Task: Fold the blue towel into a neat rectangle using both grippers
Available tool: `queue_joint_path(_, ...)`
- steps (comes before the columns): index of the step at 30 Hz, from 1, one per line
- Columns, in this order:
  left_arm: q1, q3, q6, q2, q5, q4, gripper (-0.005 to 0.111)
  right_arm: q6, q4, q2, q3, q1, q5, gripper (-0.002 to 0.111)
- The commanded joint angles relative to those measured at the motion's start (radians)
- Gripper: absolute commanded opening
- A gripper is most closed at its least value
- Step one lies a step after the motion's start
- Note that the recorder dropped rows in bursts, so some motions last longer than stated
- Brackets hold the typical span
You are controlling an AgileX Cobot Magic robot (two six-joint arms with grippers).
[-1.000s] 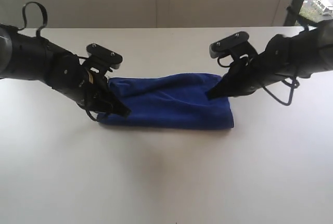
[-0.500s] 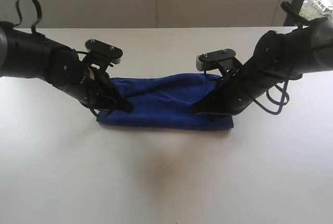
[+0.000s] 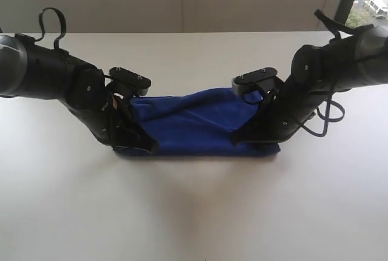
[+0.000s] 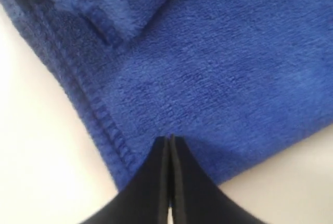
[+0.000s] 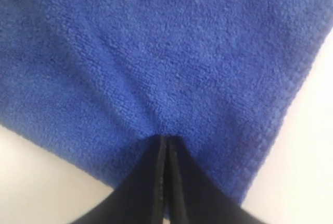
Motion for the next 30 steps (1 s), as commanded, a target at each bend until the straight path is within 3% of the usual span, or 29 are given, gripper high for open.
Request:
queue_joint_path(1, -0.003, 0.010, 0.004, -0.111, 0.051, -0.005, 0.000, 0.004, -0.052, -0.021, 0.004, -0.001, -0.011, 0.000)
queue_joint_path(4, -0.003, 0.005, 0.007, -0.179, -0.027, 0.045, 0.000, 0.004, -0.048, -0.048, 0.004, -0.001, -0.017, 0.000)
queue_joint_path(5, -0.003, 0.005, 0.007, -0.184, -0.111, 0.066, 0.000, 0.004, -0.022, -0.054, 0.004, -0.001, -0.017, 0.000)
queue_joint_path(9, -0.003, 0.005, 0.079, -0.110, -0.230, 0.073, 0.000, 0.004, -0.002, -0.054, 0.004, -0.001, -0.017, 0.000)
queue_joint_path(11, -0.003, 0.005, 0.149, -0.071, -0.282, 0.073, 0.008, 0.004, -0.002, -0.054, 0.004, -0.001, -0.017, 0.000)
queue_joint_path(15, -0.003, 0.005, 0.243, -0.019, -0.350, 0.090, 0.040, 0.004, -0.002, -0.054, 0.004, -0.001, -0.014, 0.000)
queue_joint_path(18, -0.003, 0.005, 0.243, 0.008, -0.381, 0.090, 0.045, 0.004, -0.002, -0.054, 0.004, -0.001, -0.014, 0.000)
queue_joint_path(25, -0.003, 0.005, 0.243, 0.049, -0.413, 0.090, 0.045, 0.004, -0.002, -0.054, 0.004, -0.001, -0.009, 0.000)
queue_joint_path(29, 0.014, 0.005, 0.254, 0.058, -0.440, 0.090, 0.024, 0.004, -0.002, -0.054, 0.004, -0.001, -0.005, 0.000)
queue_joint_path(30, 0.030, 0.005, 0.244, 0.060, -0.456, 0.090, 0.012, 0.004, -0.002, -0.054, 0.004, -0.001, -0.003, 0.000)
